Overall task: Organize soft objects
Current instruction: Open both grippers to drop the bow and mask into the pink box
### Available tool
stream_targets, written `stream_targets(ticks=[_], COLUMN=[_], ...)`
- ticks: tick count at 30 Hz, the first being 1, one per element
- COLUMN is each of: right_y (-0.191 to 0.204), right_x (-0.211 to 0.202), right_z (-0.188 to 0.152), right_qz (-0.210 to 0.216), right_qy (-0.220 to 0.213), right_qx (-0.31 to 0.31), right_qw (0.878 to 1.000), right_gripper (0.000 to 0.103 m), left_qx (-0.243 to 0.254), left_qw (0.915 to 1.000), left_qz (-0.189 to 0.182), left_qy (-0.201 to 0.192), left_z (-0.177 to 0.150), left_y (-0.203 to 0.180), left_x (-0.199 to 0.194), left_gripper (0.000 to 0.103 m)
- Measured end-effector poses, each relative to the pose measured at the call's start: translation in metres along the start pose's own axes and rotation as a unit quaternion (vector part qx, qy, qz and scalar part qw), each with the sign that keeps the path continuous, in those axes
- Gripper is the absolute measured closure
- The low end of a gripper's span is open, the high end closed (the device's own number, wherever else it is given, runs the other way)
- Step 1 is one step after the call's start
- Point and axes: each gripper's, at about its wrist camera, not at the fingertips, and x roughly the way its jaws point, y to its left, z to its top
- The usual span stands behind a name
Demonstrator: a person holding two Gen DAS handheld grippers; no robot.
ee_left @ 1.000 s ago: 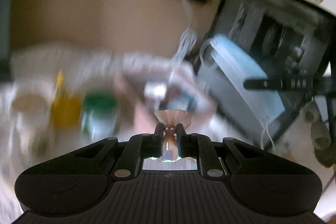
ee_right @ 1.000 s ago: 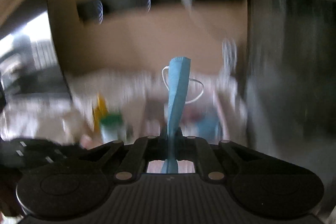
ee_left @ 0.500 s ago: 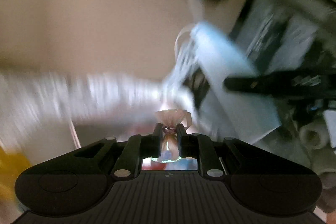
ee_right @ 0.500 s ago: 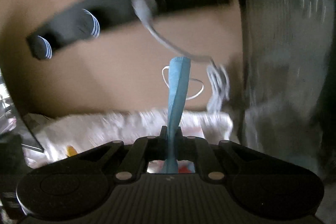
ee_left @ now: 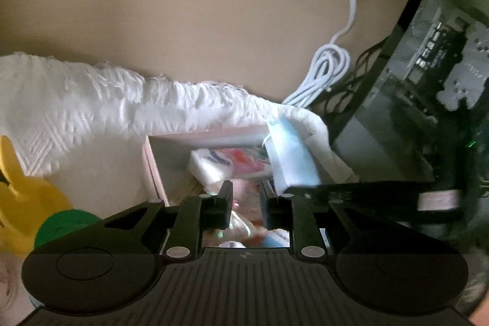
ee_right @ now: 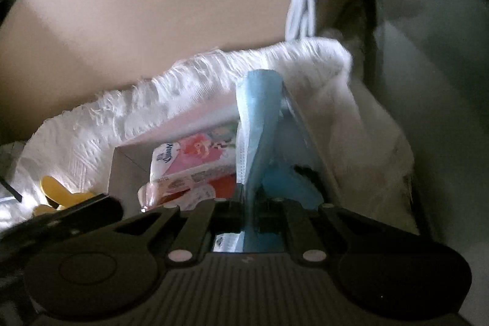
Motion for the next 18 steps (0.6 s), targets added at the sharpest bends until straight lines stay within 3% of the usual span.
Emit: stream_targets(ticks=[3, 6, 7, 12, 15, 18], right_y=[0.012, 0.022, 0.025, 0.042, 0.043, 0.035], right_x=[-0.005, -0.021, -0.03, -0.06, -0.054, -0.046], right_z=[-0.004, -0.01, -0.013, -0.019, -0.019, -0.021], right_qz=[-0.012, -0.026, -0.034, -0.087, -0.111, -0.094], right_qy=[-0.007, -0.021, -0.037, -0.11, -0.106, -0.079], right_qx=[-0.036, -0.067, -0.08, -0.136, -0.141, -0.123], right_qw=[0.999, 0.997, 0.996, 0.981, 0.978, 0.985], right_gripper=[0.092, 0.067, 0.064, 0.064, 0.064, 0.064], left_qx=[-0.005, -0.013, -0.015, -0.029, -0.029, -0.022], left_qw=[1.0, 0.9999, 0.9998, 0.9992, 0.9989, 0.999], left_qz=[-0.006, -0.009, -0.012, -0.02, -0.02, -0.019], left_qy=[-0.002, 0.001, -0.001, -0.021, -0.031, -0.035], left_z=[-0.003, -0.007, -0.009, -0.013, -0.014, -0.016], left_y=[0.0, 0.0, 0.001, 0.004, 0.003, 0.003], left_x=[-0.003, -0.01, -0.013, -0.025, -0.035, -0.046], left_gripper=[0.082, 0.082, 0.082, 0.082, 0.082, 0.082])
